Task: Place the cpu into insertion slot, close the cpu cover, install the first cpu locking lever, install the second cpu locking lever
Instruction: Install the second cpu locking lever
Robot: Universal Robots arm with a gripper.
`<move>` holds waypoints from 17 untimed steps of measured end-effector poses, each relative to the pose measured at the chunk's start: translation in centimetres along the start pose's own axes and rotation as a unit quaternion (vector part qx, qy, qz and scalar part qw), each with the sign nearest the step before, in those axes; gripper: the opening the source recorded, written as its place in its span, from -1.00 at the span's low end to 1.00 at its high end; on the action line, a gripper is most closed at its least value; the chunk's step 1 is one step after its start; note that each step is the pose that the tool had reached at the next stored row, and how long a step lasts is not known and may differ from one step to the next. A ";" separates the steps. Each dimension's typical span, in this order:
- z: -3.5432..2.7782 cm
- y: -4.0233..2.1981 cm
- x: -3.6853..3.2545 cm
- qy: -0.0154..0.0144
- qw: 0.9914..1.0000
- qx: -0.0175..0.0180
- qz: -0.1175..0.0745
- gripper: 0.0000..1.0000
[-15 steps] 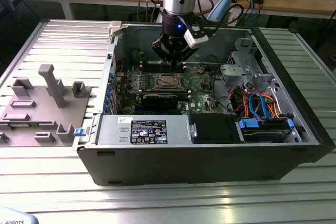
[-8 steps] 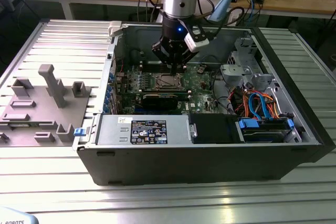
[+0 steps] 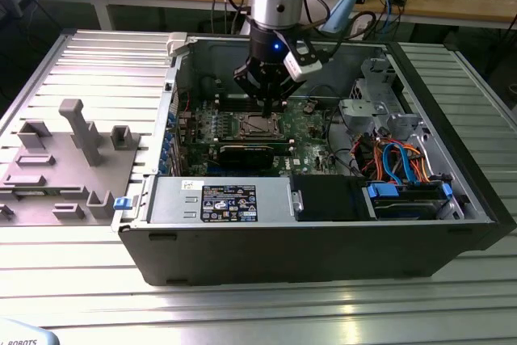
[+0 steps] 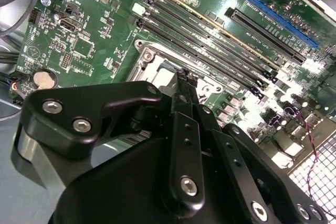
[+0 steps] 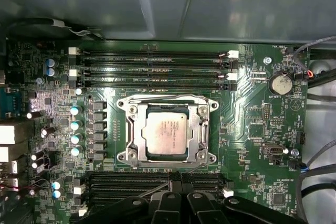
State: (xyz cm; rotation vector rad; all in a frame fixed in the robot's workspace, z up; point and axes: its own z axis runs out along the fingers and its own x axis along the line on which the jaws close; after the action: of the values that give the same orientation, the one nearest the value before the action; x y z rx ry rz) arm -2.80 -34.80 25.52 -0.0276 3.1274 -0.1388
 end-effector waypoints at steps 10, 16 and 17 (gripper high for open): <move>0.13 -0.33 0.01 0.000 1.000 0.000 0.000 -0.79; 0.27 -0.69 0.02 0.000 1.000 -0.002 0.000 -0.79; 0.31 -0.86 0.04 0.000 1.000 -0.003 0.000 -0.79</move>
State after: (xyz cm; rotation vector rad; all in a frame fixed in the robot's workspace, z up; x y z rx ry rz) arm -2.82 -35.69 25.29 -0.0275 3.1279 -0.1293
